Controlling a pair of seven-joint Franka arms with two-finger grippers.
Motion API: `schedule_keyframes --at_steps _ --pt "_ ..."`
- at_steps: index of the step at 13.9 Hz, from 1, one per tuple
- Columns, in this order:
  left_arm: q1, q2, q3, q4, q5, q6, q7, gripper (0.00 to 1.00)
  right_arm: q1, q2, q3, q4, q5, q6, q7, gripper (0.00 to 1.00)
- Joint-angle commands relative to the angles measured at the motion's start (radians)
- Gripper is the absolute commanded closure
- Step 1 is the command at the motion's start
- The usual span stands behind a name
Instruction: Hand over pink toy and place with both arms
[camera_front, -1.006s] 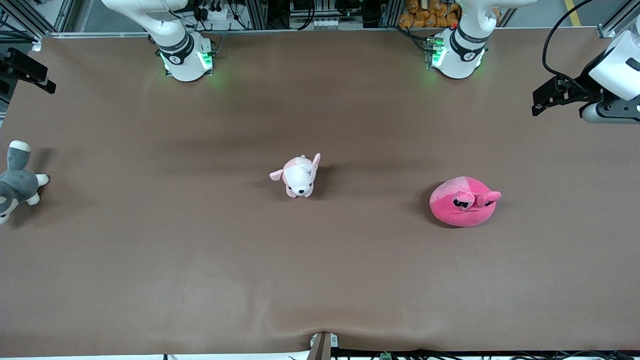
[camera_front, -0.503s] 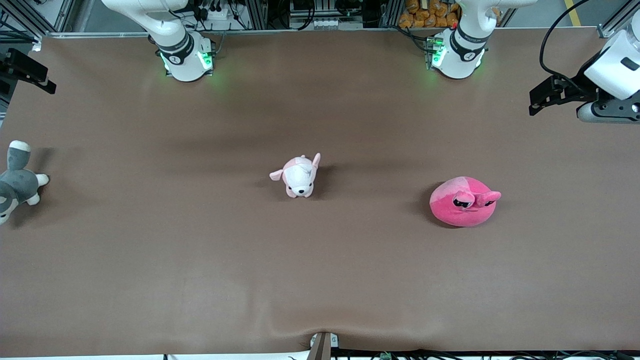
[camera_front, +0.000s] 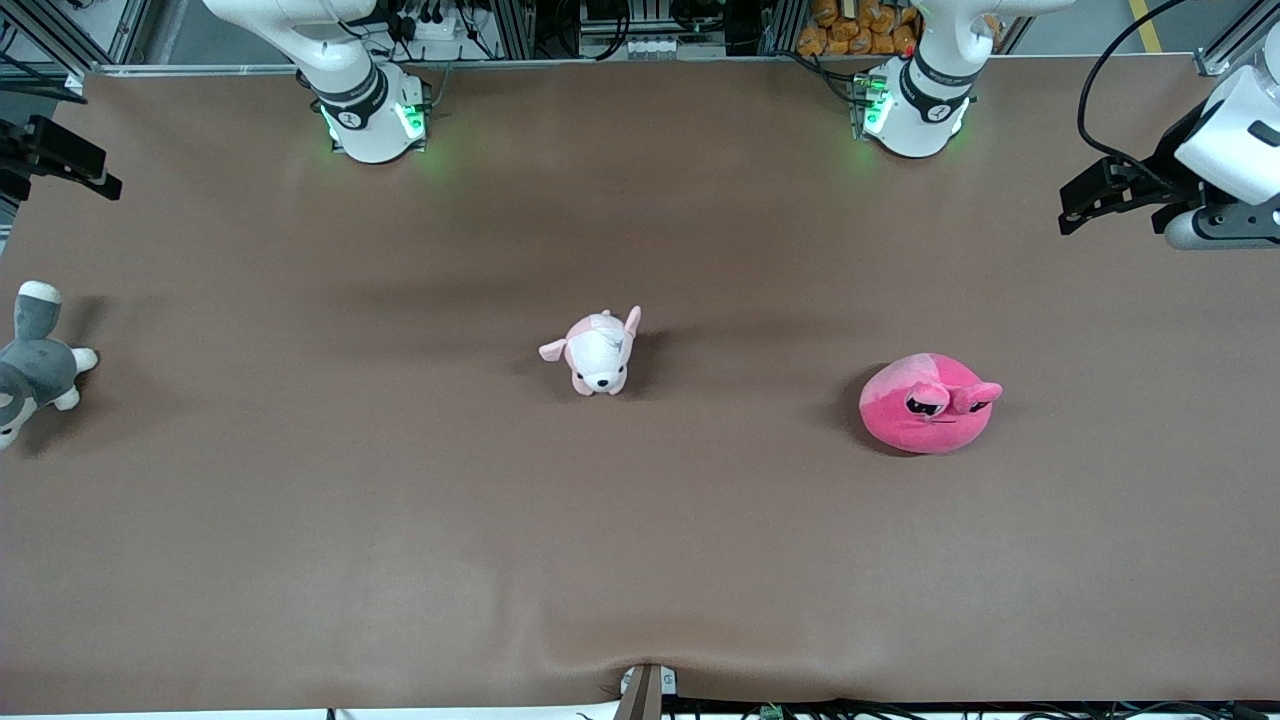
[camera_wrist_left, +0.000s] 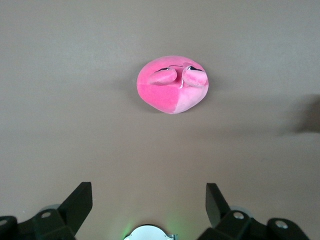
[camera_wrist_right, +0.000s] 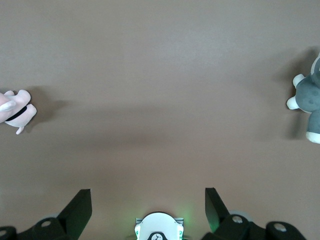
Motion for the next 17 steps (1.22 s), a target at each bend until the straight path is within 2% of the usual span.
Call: schedule_keyframes --at_steps 1,5,8,10,12,14,17 --pt "0.047 0.031 0.005 0.005 -0.073 -0.004 -0.054 0.0 0.007 0.016 -0.002 0.021 -0.014 -0.006 -0.009 0.0" --pt "0.055 0.115 -0.001 0.008 -0.069 0.03 -0.249 0.0 -0.019 0.092 -0.005 0.048 -0.022 0.013 -0.007 0.0" --pt "0.052 0.142 -0.003 -0.033 -0.073 0.072 -0.345 0.0 -0.027 0.184 -0.004 0.174 -0.018 0.04 -0.012 0.0" --pt "0.052 0.142 -0.004 -0.091 -0.079 0.146 -0.457 0.0 -0.025 0.221 -0.002 0.206 -0.012 0.111 -0.016 0.0" --pt "0.049 0.14 -0.004 -0.176 -0.104 0.245 -0.586 0.0 -0.012 0.222 0.001 0.205 -0.011 0.14 -0.015 0.0" --pt "0.049 0.142 -0.004 -0.243 -0.136 0.341 -0.739 0.0 0.017 0.228 0.002 0.203 -0.002 0.235 -0.012 0.0" --pt "0.057 0.162 -0.004 -0.308 -0.199 0.439 -0.899 0.0 0.074 0.267 0.002 0.206 0.012 0.347 -0.001 0.0"
